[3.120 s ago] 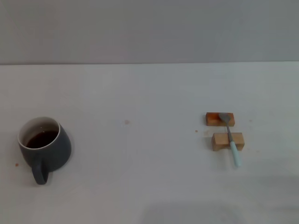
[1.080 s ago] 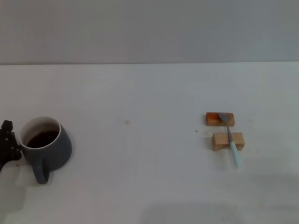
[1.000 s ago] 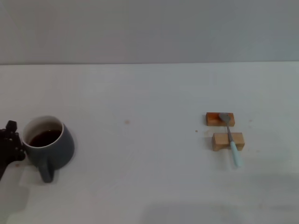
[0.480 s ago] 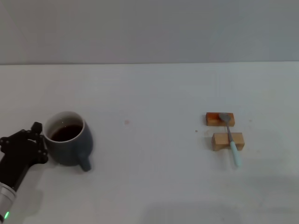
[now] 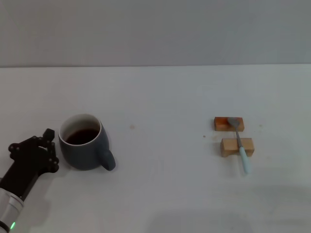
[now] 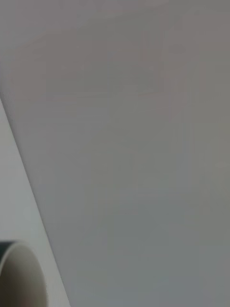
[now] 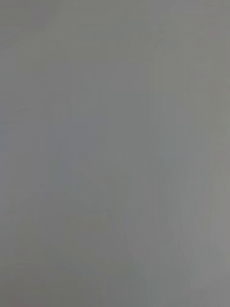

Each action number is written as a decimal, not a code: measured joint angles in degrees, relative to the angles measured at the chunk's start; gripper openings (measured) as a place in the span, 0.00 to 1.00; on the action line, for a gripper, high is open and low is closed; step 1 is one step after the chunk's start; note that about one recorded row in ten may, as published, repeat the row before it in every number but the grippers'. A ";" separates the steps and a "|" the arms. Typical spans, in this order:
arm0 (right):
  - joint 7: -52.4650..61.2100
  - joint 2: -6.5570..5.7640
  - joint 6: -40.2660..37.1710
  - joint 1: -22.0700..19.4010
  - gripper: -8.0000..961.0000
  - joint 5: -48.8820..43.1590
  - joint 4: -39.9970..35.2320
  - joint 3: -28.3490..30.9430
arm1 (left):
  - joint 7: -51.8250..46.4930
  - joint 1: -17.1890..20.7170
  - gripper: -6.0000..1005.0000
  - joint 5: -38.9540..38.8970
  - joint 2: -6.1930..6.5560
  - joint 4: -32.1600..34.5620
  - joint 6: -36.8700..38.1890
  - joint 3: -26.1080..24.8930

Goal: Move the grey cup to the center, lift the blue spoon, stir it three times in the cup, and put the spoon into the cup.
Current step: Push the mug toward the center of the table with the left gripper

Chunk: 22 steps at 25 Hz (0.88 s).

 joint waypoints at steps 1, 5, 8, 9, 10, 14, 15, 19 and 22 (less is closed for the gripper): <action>0.00 0.01 -0.11 -0.09 0.73 0.00 0.02 -0.23 | 0.01 -0.02 0.00 -0.05 0.06 0.20 -0.07 -0.20; 0.00 0.02 -0.31 -0.14 0.73 0.01 0.03 -0.74 | 0.03 -0.61 0.00 -0.14 0.16 1.35 -0.32 -1.24; 0.00 0.03 -0.43 -0.15 0.73 0.01 0.03 -0.92 | 0.04 -1.07 0.00 -0.15 0.13 1.58 -0.46 -1.33; 0.00 0.03 -0.43 -0.15 0.73 0.01 0.03 -0.92 | 0.04 -1.07 0.00 -0.15 0.13 1.58 -0.46 -1.33; 0.00 0.03 -0.51 -0.15 0.73 0.03 0.03 -1.13 | 0.04 -1.26 0.00 -0.10 0.09 1.58 -0.47 -1.32; 0.00 0.03 -0.69 -0.15 0.73 0.22 0.02 -1.51 | 0.05 -2.27 0.00 0.15 -0.08 0.89 -0.54 -0.80; 0.00 0.03 -0.72 -0.15 0.73 0.24 0.02 -1.51 | 0.06 -2.33 0.00 0.15 -0.08 0.74 -0.56 -0.77; 0.00 0.03 -0.78 -0.14 0.73 0.27 0.02 -1.50 | 0.06 -2.41 0.00 0.17 -0.10 0.03 -0.58 -0.30; 0.00 0.03 -0.78 -0.19 0.73 0.28 0.02 -1.49 | 0.05 -2.54 0.00 0.20 -0.11 -0.86 -0.58 0.88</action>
